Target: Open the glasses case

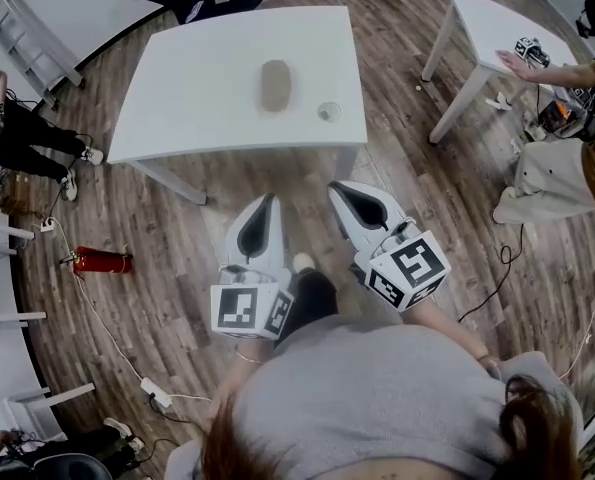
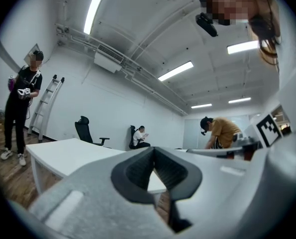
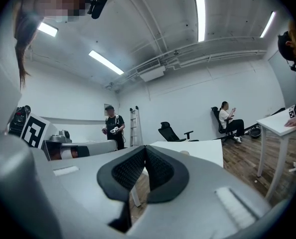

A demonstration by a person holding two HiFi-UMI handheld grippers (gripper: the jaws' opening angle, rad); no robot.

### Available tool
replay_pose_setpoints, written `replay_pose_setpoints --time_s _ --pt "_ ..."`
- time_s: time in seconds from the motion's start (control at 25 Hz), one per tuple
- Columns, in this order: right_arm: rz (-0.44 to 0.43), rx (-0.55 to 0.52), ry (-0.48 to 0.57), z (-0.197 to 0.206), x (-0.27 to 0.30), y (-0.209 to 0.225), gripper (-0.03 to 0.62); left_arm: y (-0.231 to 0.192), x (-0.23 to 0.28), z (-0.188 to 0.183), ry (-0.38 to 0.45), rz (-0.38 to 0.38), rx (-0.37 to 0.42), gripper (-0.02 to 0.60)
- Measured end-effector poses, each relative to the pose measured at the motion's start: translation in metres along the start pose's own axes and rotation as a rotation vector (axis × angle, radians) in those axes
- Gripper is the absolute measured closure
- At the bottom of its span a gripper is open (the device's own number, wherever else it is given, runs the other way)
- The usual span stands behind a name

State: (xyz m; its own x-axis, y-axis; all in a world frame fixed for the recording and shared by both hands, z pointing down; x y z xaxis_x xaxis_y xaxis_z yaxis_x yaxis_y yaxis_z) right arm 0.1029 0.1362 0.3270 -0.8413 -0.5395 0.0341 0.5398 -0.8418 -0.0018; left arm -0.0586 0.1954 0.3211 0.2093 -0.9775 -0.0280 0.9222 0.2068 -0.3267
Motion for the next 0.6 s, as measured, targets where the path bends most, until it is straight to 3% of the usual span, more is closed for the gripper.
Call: replay_pose_setpoints --time_s 0.28,0.6 --pt "0.072 0.009 -0.001 -0.01 0.085 0.041 0.589 -0.067 0.076 -0.029 -0.027 0.052 0.008 0.58" --pt "0.114 0.02 -0.018 -0.007 0.137 0.078 0.589 -0.105 0.131 -0.03 -0.076 0.078 -0.022 0.578"
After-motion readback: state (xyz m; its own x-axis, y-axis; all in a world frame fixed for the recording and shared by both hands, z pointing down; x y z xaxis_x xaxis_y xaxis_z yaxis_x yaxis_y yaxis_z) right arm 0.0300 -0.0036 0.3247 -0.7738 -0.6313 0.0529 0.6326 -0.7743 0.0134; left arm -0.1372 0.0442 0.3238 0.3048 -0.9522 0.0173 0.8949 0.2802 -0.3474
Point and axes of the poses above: the fingertips, and each gripper's own axes: x forward along the fingers, y to its right, z out of its underside, the point moved 8 cm from there along -x, backward along the fingers, and after that the axes turned 10 degrees about -x, right-handed, at the moved point
